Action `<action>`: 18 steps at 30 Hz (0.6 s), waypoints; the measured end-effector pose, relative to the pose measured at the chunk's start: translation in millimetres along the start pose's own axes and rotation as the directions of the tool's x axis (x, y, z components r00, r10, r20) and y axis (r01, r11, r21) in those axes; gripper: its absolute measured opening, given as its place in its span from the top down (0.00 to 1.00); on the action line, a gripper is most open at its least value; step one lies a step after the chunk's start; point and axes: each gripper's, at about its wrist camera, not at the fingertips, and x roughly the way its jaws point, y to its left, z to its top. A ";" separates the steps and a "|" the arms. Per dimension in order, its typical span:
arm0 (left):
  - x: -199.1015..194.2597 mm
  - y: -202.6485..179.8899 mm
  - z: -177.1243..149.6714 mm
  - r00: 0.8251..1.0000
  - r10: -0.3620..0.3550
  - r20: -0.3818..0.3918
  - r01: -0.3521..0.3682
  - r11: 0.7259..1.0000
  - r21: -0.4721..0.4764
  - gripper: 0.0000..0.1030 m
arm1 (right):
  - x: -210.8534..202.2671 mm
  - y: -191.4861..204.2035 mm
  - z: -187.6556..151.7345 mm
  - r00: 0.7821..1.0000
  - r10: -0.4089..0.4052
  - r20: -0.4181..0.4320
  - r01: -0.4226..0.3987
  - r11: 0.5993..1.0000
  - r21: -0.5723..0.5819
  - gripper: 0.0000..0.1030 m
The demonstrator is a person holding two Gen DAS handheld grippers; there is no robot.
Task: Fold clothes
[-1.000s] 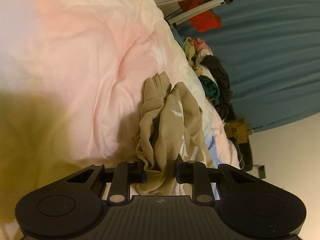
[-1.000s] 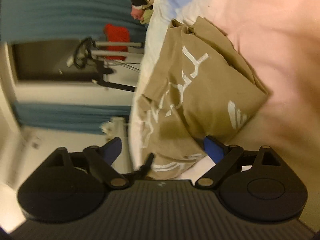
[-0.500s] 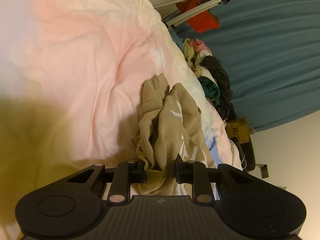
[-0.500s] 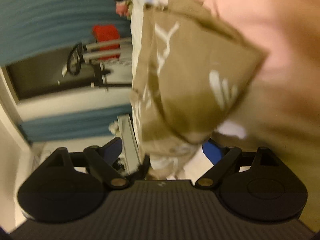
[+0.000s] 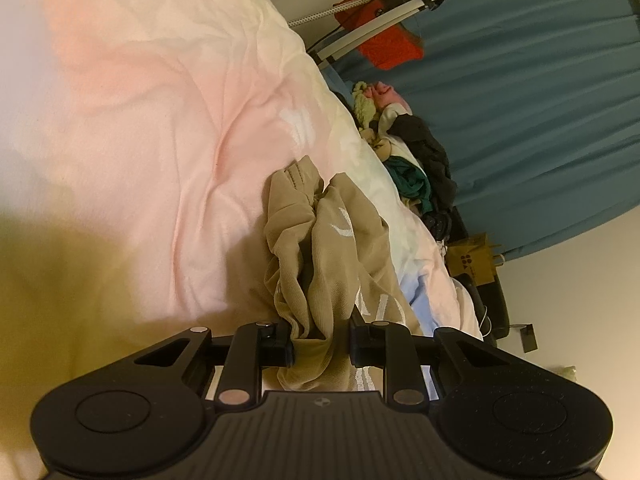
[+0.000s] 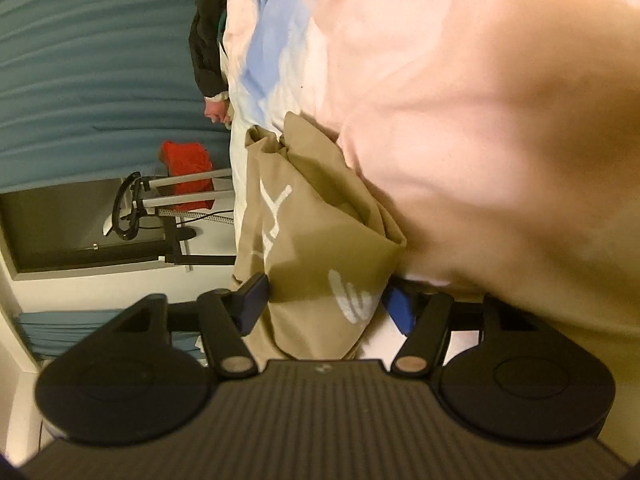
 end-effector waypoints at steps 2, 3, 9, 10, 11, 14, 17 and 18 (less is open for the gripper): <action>-0.7 0.7 0.0 1.000 0.001 -0.004 -0.001 1.000 0.005 0.76 | 4.1 6.9 0.6 1.000 -0.030 -0.002 0.030 0.998 -0.046 0.56; -0.8 0.5 0.3 1.000 0.003 -0.008 -0.003 1.000 0.009 0.76 | 4.3 9.4 0.4 0.999 -0.040 0.004 0.041 0.997 -0.068 0.63; -8.2 -19.4 4.8 0.999 0.026 -0.030 -0.024 0.998 0.051 0.77 | -20.9 31.3 -6.1 0.998 -0.019 0.063 0.030 0.984 -0.178 0.80; -12.7 -24.6 5.4 0.999 0.022 -0.041 -0.020 0.998 0.053 0.77 | -29.9 38.2 -8.0 0.997 -0.017 0.075 0.032 0.979 -0.201 0.80; -17.7 -30.5 5.7 0.998 0.019 -0.057 -0.016 0.999 0.048 0.77 | -39.0 45.2 -10.0 0.996 -0.015 0.087 0.035 0.974 -0.224 0.80; -28.0 -56.3 6.0 0.993 0.009 -0.121 -0.003 0.999 0.046 0.77 | -71.6 70.7 -3.1 0.994 0.009 0.105 0.015 0.973 -0.232 0.80; -18.9 -97.1 7.7 0.980 0.000 -0.197 0.012 0.998 0.062 0.78 | -97.4 94.2 18.8 0.992 0.012 0.127 0.017 0.974 -0.226 0.80; -14.0 -111.2 8.1 0.975 -0.001 -0.222 0.017 0.998 0.067 0.78 | -101.8 100.5 28.3 0.991 0.006 0.133 0.023 0.976 -0.214 0.80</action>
